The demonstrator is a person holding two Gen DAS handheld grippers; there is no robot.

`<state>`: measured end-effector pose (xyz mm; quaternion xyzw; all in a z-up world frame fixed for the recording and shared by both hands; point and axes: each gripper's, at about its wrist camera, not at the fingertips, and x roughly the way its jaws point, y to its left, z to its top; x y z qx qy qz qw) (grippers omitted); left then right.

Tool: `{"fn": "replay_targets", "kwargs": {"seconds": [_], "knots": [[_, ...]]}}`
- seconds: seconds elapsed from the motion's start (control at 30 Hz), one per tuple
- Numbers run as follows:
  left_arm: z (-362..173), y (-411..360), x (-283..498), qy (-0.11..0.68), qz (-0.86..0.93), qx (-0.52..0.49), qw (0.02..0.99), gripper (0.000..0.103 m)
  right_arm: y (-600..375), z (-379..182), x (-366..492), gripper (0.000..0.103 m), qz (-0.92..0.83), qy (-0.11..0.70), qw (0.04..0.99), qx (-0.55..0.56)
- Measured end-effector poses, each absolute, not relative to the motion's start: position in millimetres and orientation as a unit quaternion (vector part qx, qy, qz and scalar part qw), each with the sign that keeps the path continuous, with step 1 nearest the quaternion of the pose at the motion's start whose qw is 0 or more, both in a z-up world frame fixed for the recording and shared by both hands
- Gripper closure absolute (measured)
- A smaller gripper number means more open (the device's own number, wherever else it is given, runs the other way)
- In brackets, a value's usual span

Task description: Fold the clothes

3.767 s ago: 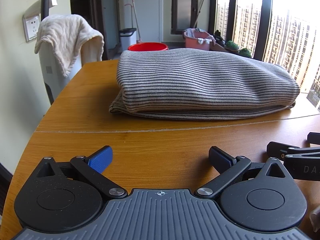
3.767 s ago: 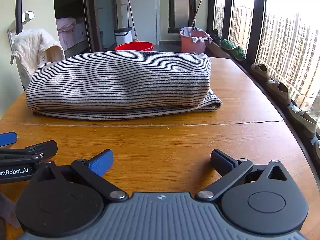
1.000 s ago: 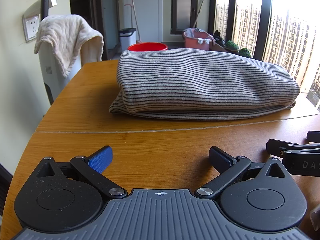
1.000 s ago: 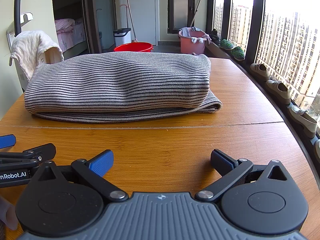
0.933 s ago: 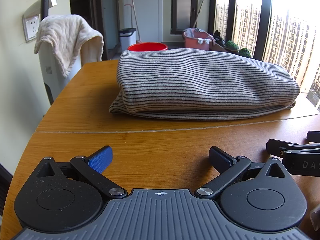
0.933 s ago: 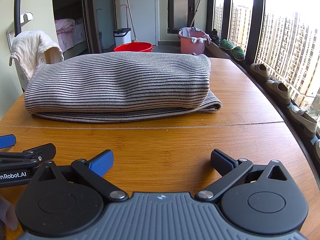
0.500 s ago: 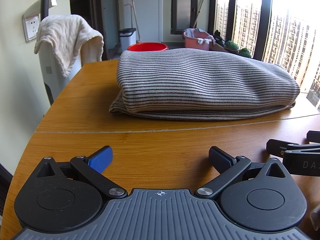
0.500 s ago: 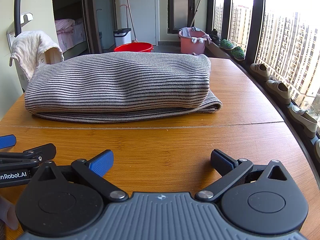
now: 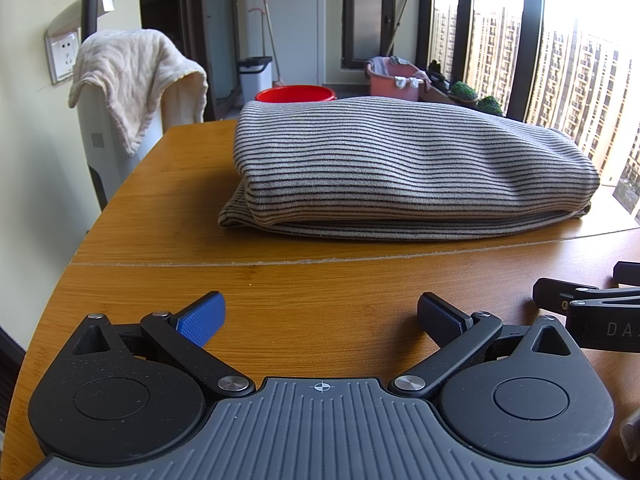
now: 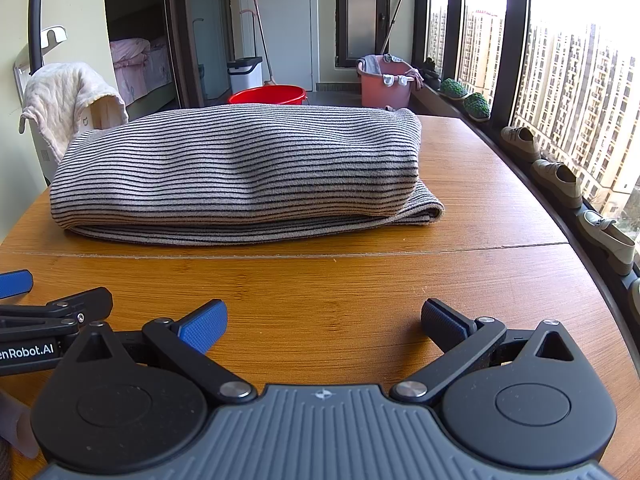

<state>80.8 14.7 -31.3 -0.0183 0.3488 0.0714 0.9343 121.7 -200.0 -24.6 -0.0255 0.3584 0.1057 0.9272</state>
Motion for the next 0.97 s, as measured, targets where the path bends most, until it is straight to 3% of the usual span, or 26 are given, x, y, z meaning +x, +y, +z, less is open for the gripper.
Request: {"fn": "replay_targets", "kwargs": {"seconds": [0.97], "knots": [[-30.7,15.0,80.6,0.349,0.071,-0.019,0.934,0.000,-196.6,-25.0,122.5,0.000,0.104,0.360,0.927,-0.031]]}}
